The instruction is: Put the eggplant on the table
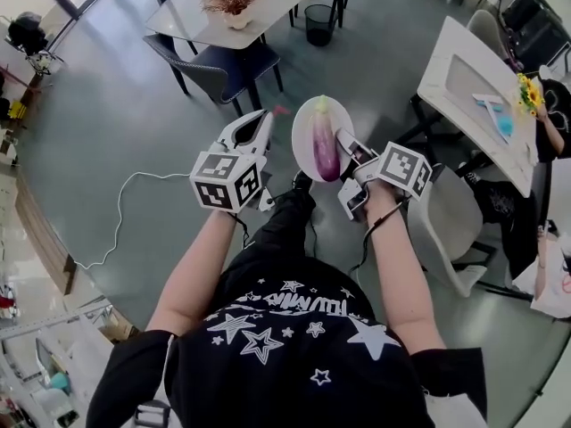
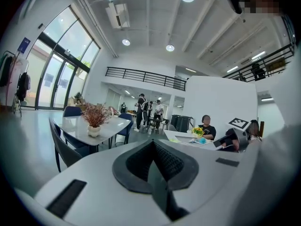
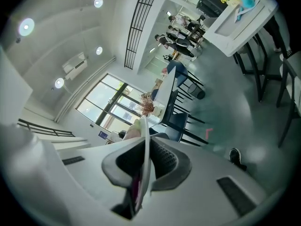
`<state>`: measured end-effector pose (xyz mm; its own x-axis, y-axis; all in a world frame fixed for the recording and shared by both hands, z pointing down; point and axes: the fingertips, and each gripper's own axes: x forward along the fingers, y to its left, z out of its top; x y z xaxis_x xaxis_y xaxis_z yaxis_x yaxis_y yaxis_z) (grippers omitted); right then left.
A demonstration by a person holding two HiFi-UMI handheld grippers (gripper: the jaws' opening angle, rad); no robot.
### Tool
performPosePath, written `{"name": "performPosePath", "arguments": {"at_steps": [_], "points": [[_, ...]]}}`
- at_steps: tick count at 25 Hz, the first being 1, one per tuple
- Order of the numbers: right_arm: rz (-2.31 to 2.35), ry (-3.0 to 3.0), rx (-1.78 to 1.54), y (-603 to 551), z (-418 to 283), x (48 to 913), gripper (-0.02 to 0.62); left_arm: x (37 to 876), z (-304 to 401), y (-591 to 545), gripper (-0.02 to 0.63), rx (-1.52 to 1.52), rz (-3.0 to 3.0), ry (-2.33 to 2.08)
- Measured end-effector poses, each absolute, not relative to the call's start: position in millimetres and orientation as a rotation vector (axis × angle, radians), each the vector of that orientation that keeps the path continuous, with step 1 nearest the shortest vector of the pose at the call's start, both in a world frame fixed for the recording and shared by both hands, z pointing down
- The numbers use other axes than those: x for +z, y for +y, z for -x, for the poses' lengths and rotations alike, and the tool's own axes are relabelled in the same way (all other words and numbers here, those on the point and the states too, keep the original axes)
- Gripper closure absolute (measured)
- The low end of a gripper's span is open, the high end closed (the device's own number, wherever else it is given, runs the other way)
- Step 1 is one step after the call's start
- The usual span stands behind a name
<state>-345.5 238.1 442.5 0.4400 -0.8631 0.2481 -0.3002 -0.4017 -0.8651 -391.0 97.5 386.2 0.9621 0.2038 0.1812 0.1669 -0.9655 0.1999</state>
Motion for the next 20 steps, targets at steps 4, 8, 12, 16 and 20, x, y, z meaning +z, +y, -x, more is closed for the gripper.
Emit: {"name": "performPosePath", "arguments": {"at_steps": [4, 8, 12, 16, 20], "points": [[1.932, 0.988, -0.926, 232.3, 322.9, 443.0, 0.565, 391.6, 368.8, 88.7, 0.599, 0.297, -2.915, 0.268], [1.931, 0.978, -0.926, 226.6, 287.6, 446.4, 0.565, 397.8, 335.0, 80.8, 0.599, 0.294, -2.904, 0.267], [1.945, 0.973, -0.929, 216.5, 247.1, 449.7, 0.565, 402.6, 290.3, 69.9, 0.599, 0.291, -2.896, 0.285], [1.943, 0.953, -0.931, 204.1, 195.2, 453.1, 0.565, 407.4, 229.8, 57.8, 0.598, 0.311, -2.895, 0.305], [1.941, 0.937, -0.95, 192.9, 139.8, 453.6, 0.565, 403.8, 170.4, 44.4, 0.599, 0.316, -2.889, 0.317]]}}
